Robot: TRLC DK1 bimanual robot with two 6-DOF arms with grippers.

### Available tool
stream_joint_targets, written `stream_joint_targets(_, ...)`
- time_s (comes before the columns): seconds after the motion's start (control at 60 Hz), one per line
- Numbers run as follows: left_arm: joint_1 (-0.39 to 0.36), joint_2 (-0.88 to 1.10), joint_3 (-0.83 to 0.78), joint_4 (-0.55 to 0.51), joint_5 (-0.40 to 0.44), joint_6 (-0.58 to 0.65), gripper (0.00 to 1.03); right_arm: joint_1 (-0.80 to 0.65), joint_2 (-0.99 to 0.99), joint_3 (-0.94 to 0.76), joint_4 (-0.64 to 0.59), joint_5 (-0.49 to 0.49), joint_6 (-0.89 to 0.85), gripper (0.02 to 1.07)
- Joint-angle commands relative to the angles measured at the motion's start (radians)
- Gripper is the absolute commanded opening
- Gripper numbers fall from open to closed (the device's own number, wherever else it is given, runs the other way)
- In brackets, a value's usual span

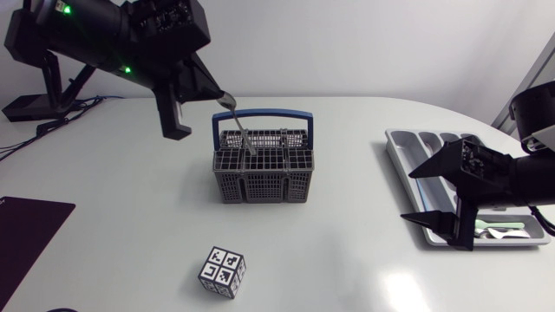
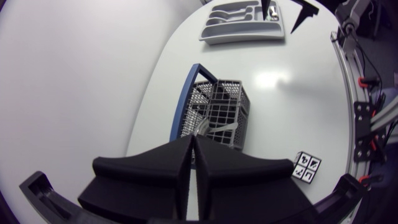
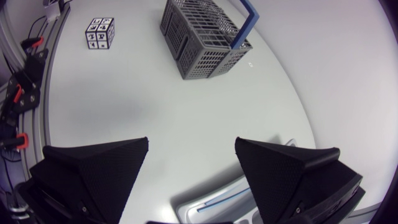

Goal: Transfer all utensils from the basket to the drawer tray.

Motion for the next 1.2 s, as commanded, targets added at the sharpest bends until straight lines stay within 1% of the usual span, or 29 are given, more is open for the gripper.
stream_joint_targets(0.0,-0.030,-0.001,0.017,-0.009,0.002,-0.168,0.04,0.063,-0.027,0.029,0.020,0.001,0.143,1.02)
stream_joint_targets(0.05,-0.053,0.003,0.012,-0.012,-0.001,-0.235,0.04,0.110,-0.048,0.029,0.032,0.013,0.197,1.02)
stream_joint_targets(0.1,-0.078,0.009,0.011,-0.011,-0.018,-0.309,0.04,0.184,-0.068,0.029,0.060,0.059,0.288,1.02)
stream_joint_targets(0.167,-0.108,0.019,0.009,-0.012,-0.019,-0.390,0.04,0.247,-0.076,0.032,0.077,0.089,0.361,1.02)
stream_joint_targets(0.25,-0.141,0.043,0.004,-0.012,-0.021,-0.490,0.04,0.346,-0.096,0.026,0.132,0.134,0.476,0.97)
stream_joint_targets(0.283,-0.156,0.055,0.003,-0.012,-0.021,-0.528,0.04,0.392,-0.099,0.024,0.161,0.163,0.521,0.97)
stream_joint_targets(0.367,-0.170,0.075,0.003,-0.009,-0.021,-0.603,0.04,0.475,-0.101,0.021,0.216,0.223,0.597,0.97)
stream_joint_targets(0.4,-0.176,0.094,0.009,-0.011,-0.019,-0.643,0.04,0.534,-0.096,0.018,0.253,0.278,0.637,0.97)
stream_joint_targets(0.467,-0.177,0.111,0.011,-0.011,-0.015,-0.700,0.04,0.598,-0.087,0.015,0.296,0.335,0.676,0.97)
stream_joint_targets(0.533,-0.182,0.126,0.015,-0.017,-0.007,-0.744,0.04,0.652,-0.071,0.006,0.344,0.389,0.693,0.92)
stream_joint_targets(0.583,-0.182,0.143,0.026,-0.024,0.004,-0.790,0.04,0.701,-0.058,-0.006,0.388,0.445,0.703,0.92)
stream_joint_targets(0.65,-0.177,0.155,0.040,-0.038,0.036,-0.830,0.04,0.742,-0.038,-0.017,0.436,0.487,0.716,0.92)
stream_joint_targets(0.733,-0.167,0.164,0.053,-0.038,0.073,-0.870,0.04,0.764,-0.012,-0.039,0.503,0.502,0.734,0.84)
stream_joint_targets(0.783,-0.164,0.170,0.058,-0.041,0.094,-0.886,0.04,0.780,0.015,-0.052,0.548,0.531,0.735,0.79)
stream_joint_targets(0.867,-0.156,0.178,0.063,-0.044,0.110,-0.910,0.04,0.794,0.042,-0.062,0.594,0.553,0.739,0.74)
stream_joint_targets(0.983,-0.141,0.192,0.080,-0.052,0.159,-0.938,0.04,0.797,0.071,-0.068,0.655,0.574,0.742,0.60)
stream_joint_targets(1.1,-0.137,0.207,0.087,-0.058,0.192,-0.953,0.04,0.828,0.107,-0.066,0.713,0.639,0.732,0.43)
stream_joint_targets(1.15,-0.136,0.215,0.089,-0.063,0.199,-0.956,0.04,0.839,0.120,-0.063,0.724,0.657,0.723,0.38)
stream_joint_targets(1.183,-0.136,0.220,0.092,-0.064,0.208,-0.958,0.04,0.840,0.131,-0.060,0.729,0.662,0.720,0.38)
